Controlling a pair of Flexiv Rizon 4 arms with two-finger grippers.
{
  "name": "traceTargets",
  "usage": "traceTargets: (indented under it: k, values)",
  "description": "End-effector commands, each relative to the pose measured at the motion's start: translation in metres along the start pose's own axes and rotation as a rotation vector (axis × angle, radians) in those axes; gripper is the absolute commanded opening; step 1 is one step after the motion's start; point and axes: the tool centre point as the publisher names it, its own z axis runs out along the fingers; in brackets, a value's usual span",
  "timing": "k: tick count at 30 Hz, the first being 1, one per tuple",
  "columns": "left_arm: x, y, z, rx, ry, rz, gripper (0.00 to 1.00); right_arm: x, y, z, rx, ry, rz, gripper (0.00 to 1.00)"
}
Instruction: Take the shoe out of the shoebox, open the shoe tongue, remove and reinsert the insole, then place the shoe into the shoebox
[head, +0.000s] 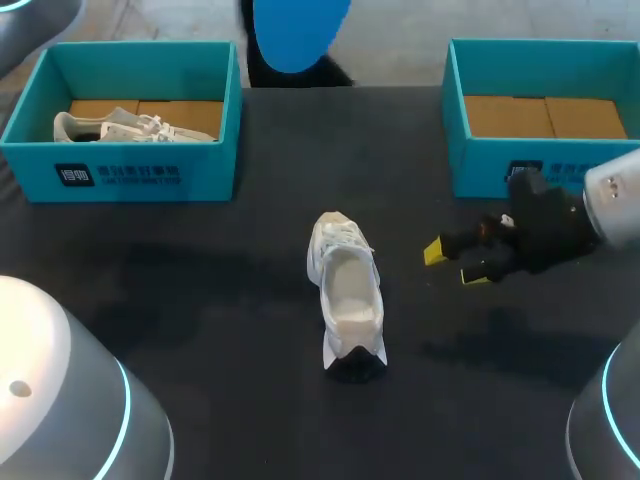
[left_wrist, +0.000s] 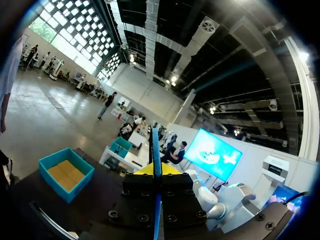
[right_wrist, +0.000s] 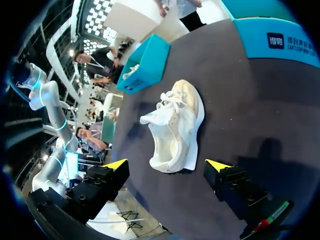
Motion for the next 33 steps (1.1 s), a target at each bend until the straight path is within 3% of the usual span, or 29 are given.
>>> traceTargets:
  k: [1,6,11,23,33]
  values:
    - [0.0,0.0,0.0,-0.001,-0.001,0.0,0.0,0.006,0.0,0.002,-0.012,0.032,0.011,1.0]
    - [0.0,0.0,0.0,-0.001,-0.001,0.0,0.0,0.027,0.015,-0.008,0.004,0.137,0.083,1.0]
    - [0.0,0.0,0.0,-0.001,-0.001,0.0,0.0,0.041,0.018,-0.01,0.019,0.194,0.114,1.0]
    - [0.0,0.0,0.0,-0.001,-0.001,0.0,0.0,0.058,0.031,-0.009,-0.059,0.299,0.124,1.0]
    - [0.0,0.0,0.0,-0.001,-0.001,0.0,0.0,0.069,0.033,-0.007,-0.078,0.338,0.149,1.0]
